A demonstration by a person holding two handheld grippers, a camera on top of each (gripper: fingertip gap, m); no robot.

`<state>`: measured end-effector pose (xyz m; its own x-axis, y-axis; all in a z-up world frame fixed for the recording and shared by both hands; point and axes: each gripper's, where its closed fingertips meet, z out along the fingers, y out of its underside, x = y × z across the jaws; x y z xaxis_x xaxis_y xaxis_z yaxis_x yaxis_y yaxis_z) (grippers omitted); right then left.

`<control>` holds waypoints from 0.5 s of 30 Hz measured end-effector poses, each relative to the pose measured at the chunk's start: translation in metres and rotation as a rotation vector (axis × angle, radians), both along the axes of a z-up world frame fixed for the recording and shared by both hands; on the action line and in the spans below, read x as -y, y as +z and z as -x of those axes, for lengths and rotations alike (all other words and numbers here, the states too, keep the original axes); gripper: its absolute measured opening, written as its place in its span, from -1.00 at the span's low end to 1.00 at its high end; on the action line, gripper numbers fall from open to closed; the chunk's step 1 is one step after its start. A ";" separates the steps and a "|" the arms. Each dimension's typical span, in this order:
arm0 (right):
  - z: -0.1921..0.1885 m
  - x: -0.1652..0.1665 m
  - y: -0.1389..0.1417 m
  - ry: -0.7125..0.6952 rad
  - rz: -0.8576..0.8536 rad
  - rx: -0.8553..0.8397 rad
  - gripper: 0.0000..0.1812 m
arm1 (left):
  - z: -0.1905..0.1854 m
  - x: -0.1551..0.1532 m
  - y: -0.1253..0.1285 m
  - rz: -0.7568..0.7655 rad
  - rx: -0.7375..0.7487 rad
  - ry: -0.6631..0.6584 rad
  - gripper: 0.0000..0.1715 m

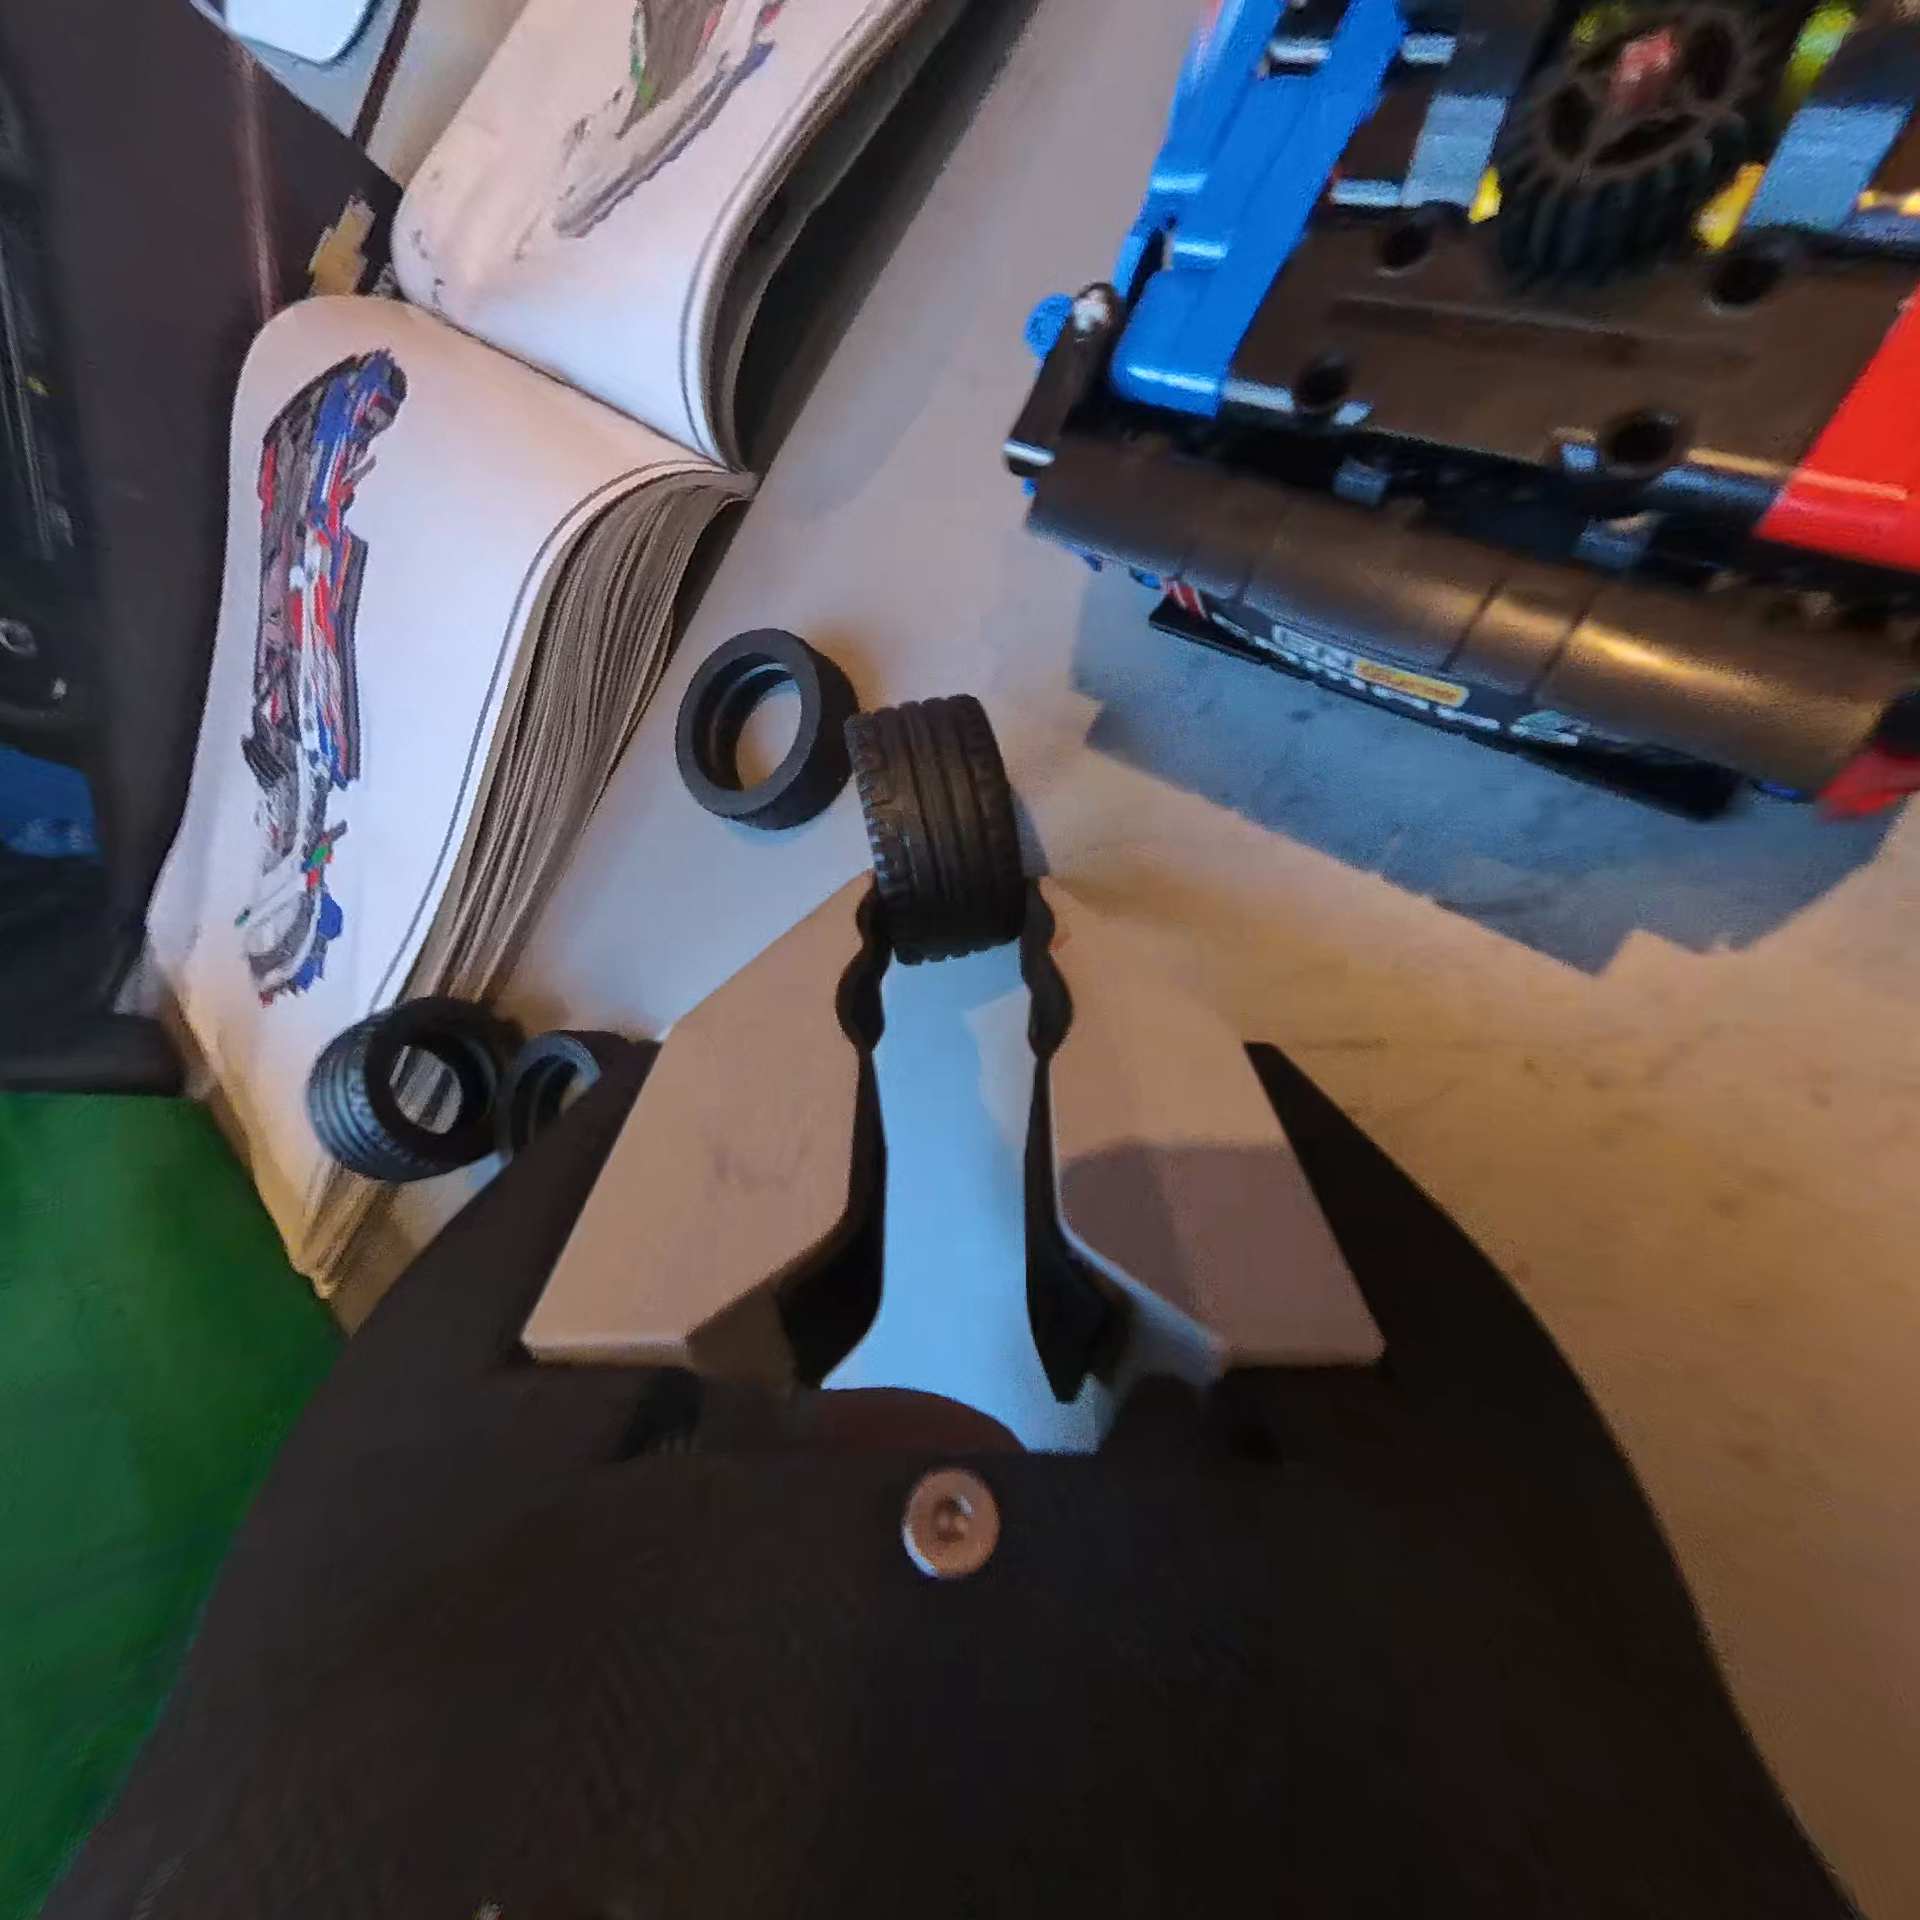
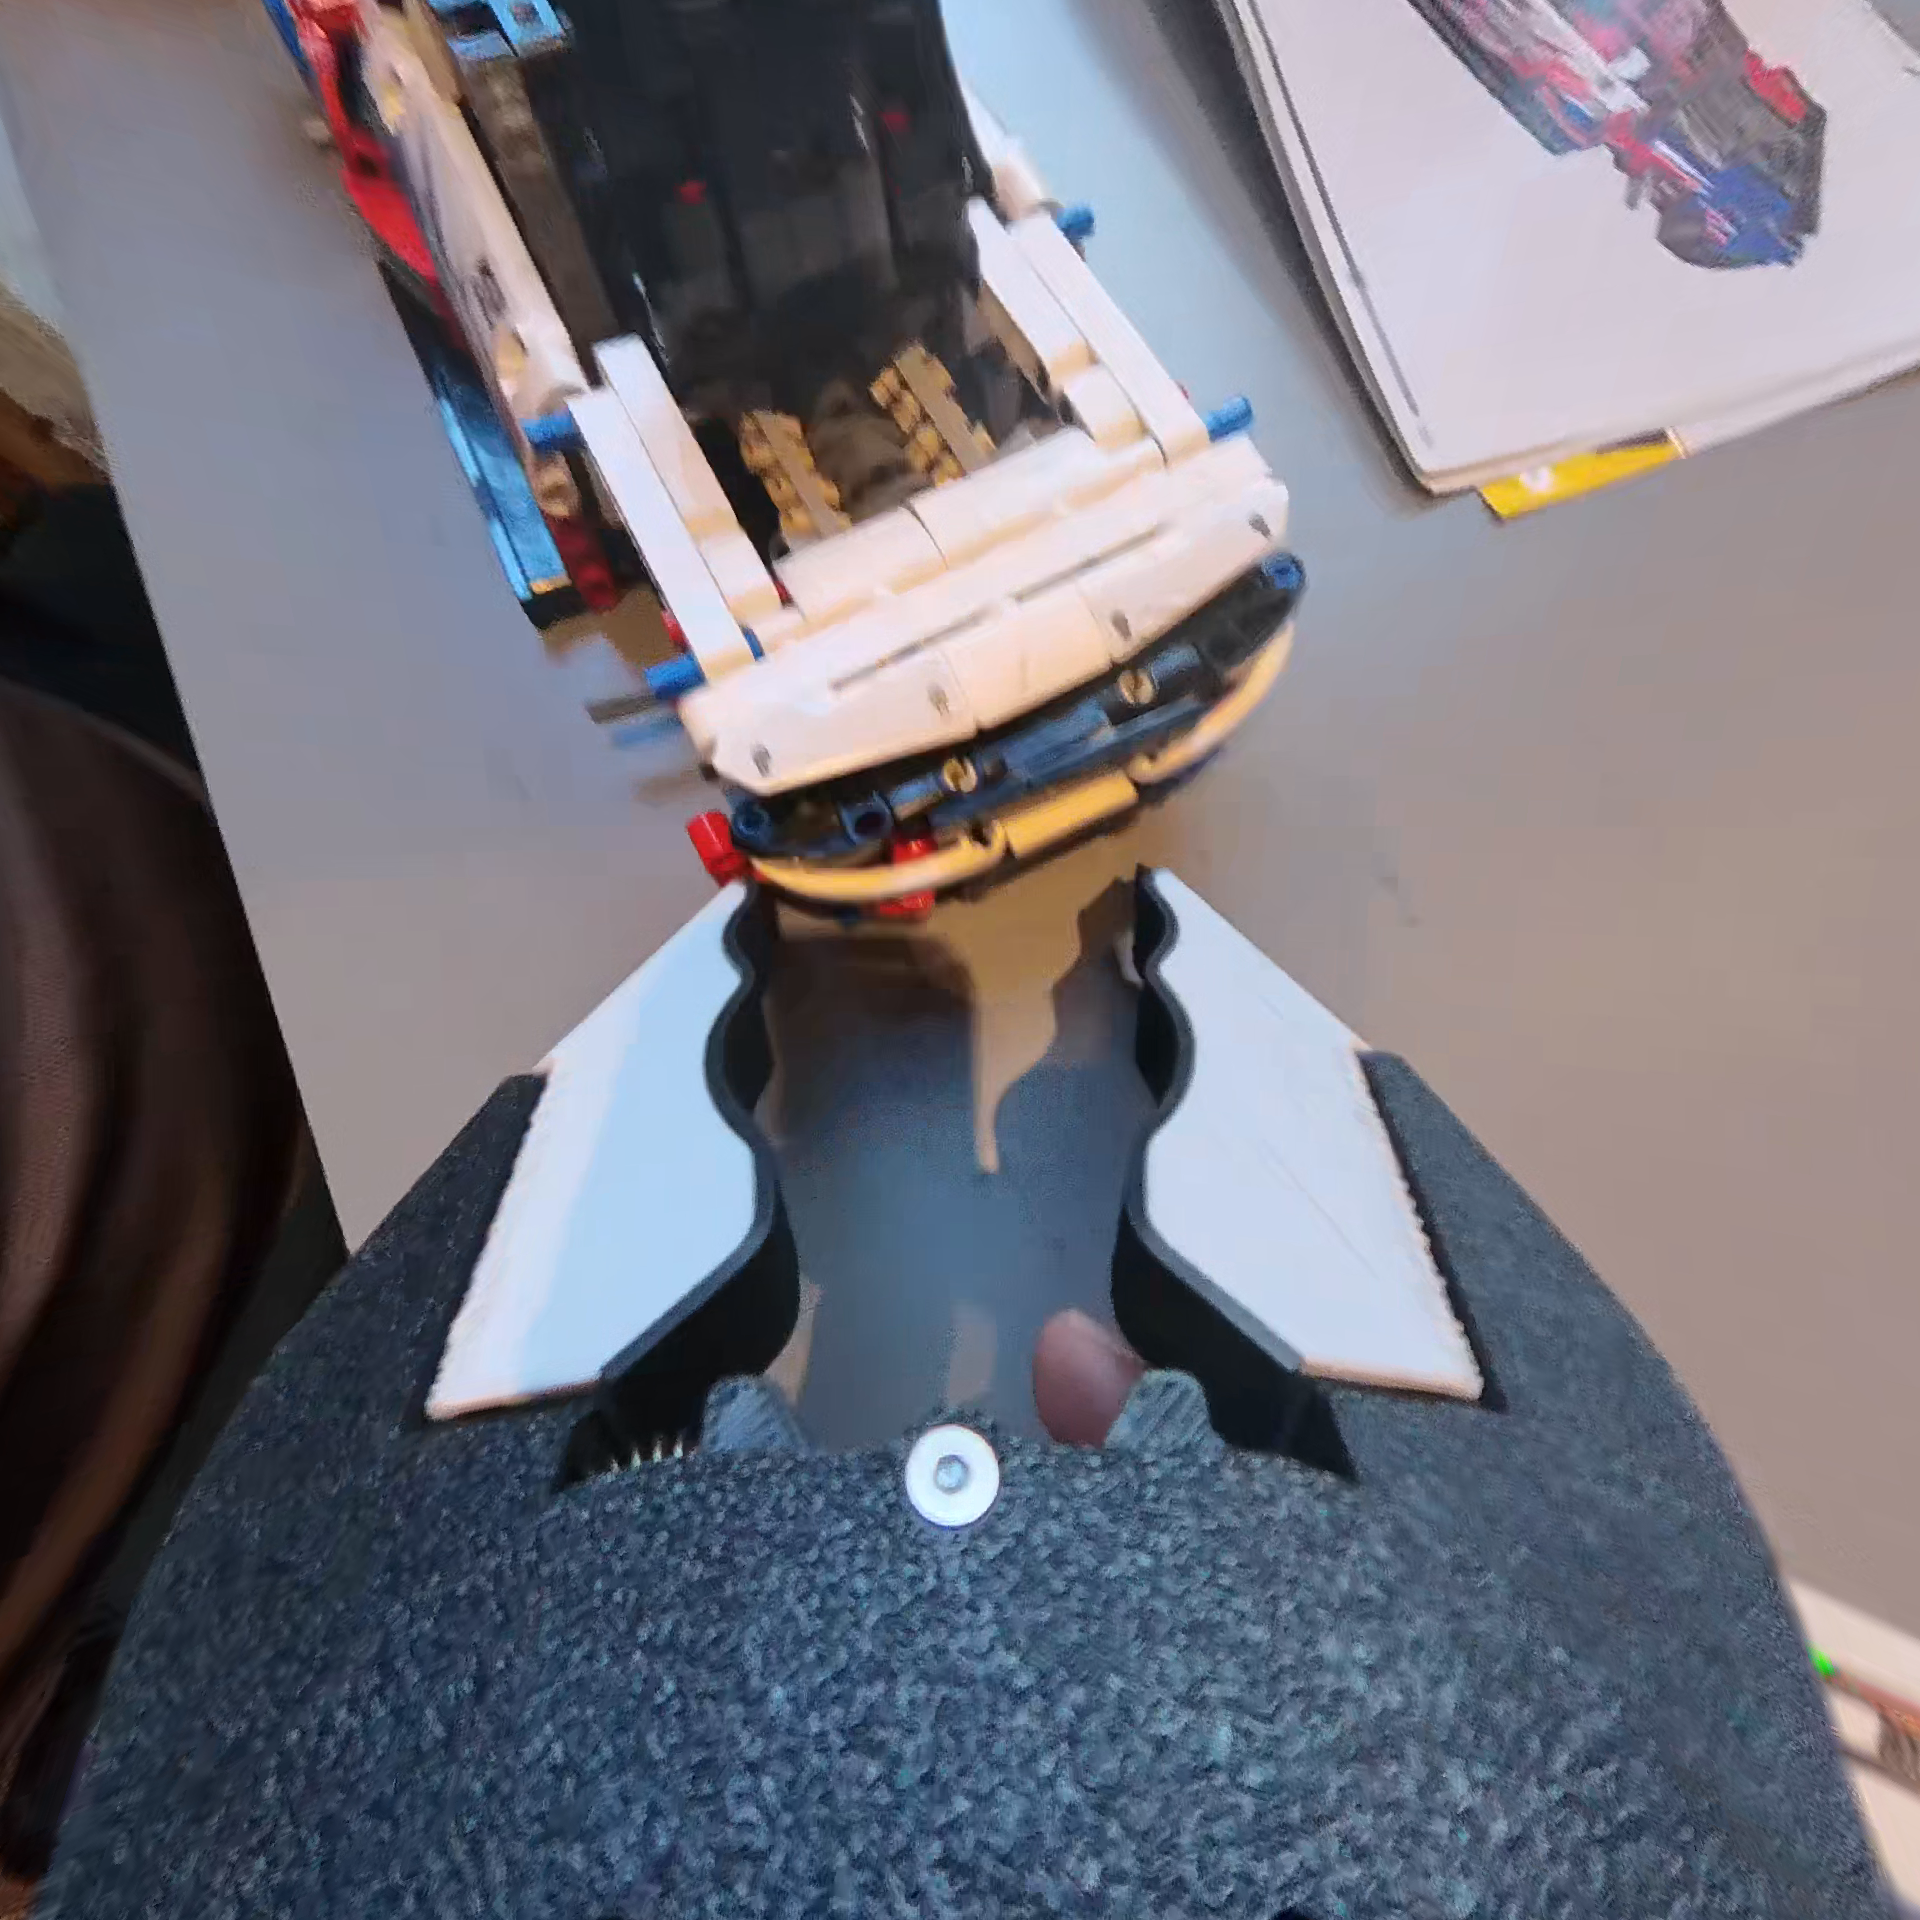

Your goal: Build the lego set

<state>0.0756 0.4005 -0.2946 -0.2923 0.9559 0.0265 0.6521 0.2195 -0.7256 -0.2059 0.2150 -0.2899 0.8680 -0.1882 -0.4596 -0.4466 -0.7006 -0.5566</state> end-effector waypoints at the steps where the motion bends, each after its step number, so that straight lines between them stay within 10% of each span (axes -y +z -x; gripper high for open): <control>1: 0.004 0.006 0.001 0.027 0.012 0.002 -0.29 | 0.001 0.000 0.000 -0.025 0.022 0.012 -0.75; 5: 0.016 0.020 0.000 0.082 0.013 -0.002 -0.31 | 0.023 0.005 0.010 -0.129 -0.139 0.098 -0.76; 9: 0.011 0.009 0.017 0.060 -0.046 -0.043 -0.30 | 0.021 0.006 0.076 -0.325 -0.314 0.149 -0.75; 15: 0.005 0.041 0.105 0.130 0.050 -0.266 -0.19 | -0.166 -0.045 0.136 -0.419 -0.174 -0.475 -0.75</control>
